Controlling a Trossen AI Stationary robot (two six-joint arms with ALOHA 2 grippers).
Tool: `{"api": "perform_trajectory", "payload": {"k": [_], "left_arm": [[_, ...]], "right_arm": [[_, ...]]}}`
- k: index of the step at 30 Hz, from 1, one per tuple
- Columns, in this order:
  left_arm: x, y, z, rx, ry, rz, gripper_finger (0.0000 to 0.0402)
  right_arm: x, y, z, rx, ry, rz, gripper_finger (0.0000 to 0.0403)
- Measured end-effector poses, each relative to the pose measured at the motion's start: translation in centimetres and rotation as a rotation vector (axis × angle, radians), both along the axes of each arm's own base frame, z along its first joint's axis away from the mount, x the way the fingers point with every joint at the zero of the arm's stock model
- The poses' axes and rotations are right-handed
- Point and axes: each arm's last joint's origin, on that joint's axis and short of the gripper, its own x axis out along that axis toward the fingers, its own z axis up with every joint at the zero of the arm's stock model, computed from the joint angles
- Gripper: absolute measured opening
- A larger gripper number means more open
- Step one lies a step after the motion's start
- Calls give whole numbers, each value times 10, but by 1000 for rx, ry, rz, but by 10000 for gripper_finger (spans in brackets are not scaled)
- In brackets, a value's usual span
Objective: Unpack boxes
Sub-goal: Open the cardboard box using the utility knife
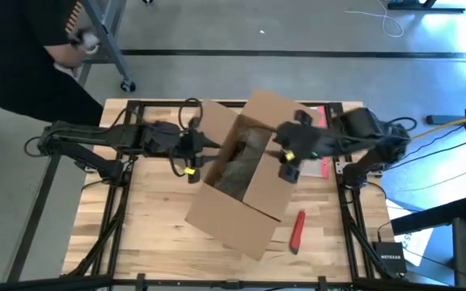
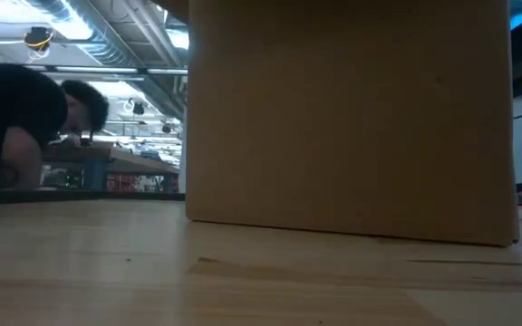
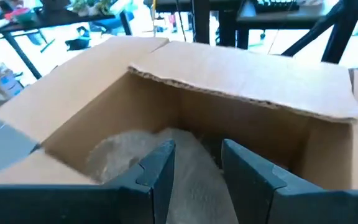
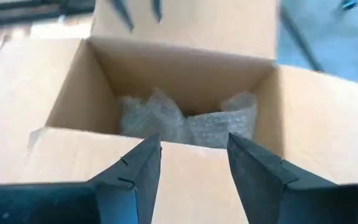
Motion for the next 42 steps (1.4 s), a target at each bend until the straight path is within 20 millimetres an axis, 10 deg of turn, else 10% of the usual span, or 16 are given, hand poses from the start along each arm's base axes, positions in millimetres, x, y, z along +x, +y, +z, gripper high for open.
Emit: {"api": "perform_trajectory", "payload": {"k": [24,34,42], "left_arm": [[104,5,-48,-68,126,-264,127],[105,-13,-18,-89,-117,-330,127],[112,-29,-17,-72,-201,-410,127]], "right_arm": [[-95,102,-131,59,194,-79,179],[-68,101,-201,-32,13,-137,179],[-24,87,-214,-42,-108,-38,179]]}}
